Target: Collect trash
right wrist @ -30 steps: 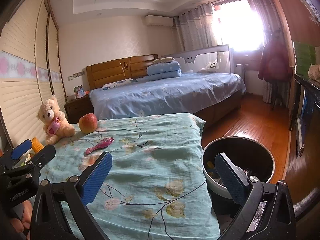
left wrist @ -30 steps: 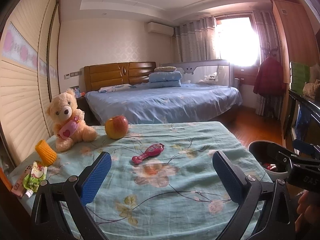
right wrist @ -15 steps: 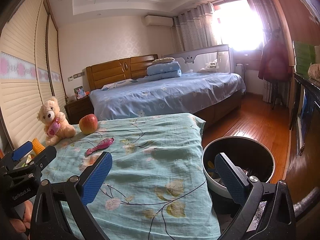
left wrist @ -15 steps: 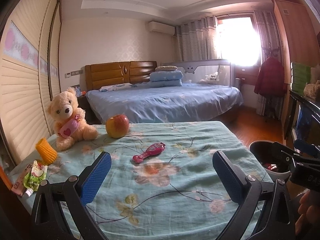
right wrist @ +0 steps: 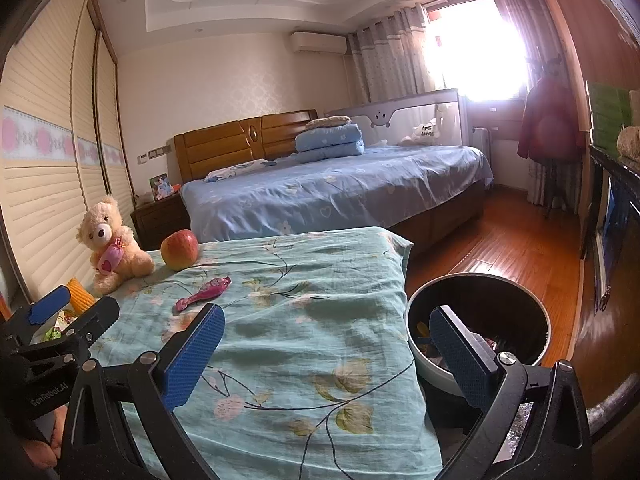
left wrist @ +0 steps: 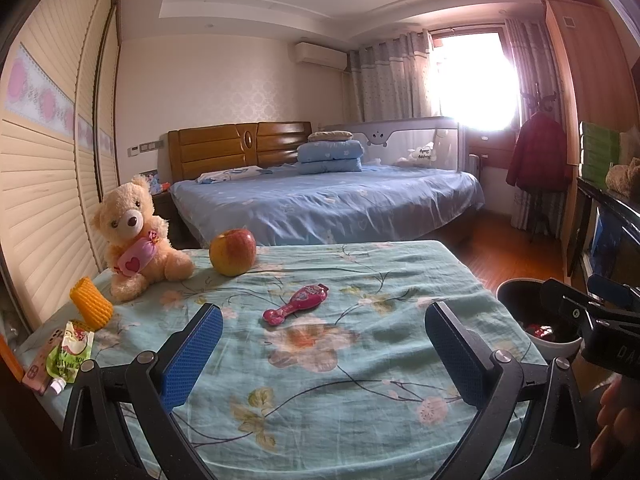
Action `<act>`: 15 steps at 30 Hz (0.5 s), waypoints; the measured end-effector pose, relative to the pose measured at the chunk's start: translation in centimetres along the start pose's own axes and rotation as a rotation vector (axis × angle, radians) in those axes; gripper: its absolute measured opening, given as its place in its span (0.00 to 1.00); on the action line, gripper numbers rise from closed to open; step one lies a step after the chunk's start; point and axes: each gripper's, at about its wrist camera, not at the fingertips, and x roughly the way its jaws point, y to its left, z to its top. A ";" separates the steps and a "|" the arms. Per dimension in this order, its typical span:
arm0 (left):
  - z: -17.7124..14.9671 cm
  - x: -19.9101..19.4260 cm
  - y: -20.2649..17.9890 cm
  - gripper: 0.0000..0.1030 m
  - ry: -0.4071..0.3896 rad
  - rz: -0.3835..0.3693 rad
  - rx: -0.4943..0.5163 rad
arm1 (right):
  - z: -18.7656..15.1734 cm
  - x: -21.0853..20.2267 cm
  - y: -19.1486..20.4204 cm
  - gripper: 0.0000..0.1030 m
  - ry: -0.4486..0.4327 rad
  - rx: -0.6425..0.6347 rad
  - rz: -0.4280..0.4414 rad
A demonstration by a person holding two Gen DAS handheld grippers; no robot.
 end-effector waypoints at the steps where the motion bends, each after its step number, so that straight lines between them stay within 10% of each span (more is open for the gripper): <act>1: 0.0 0.0 0.0 0.99 0.000 0.000 0.000 | 0.0 0.0 0.0 1.00 0.001 0.000 0.000; 15: -0.1 0.1 0.2 0.99 0.004 0.002 0.002 | 0.0 -0.1 0.1 1.00 0.001 0.003 0.003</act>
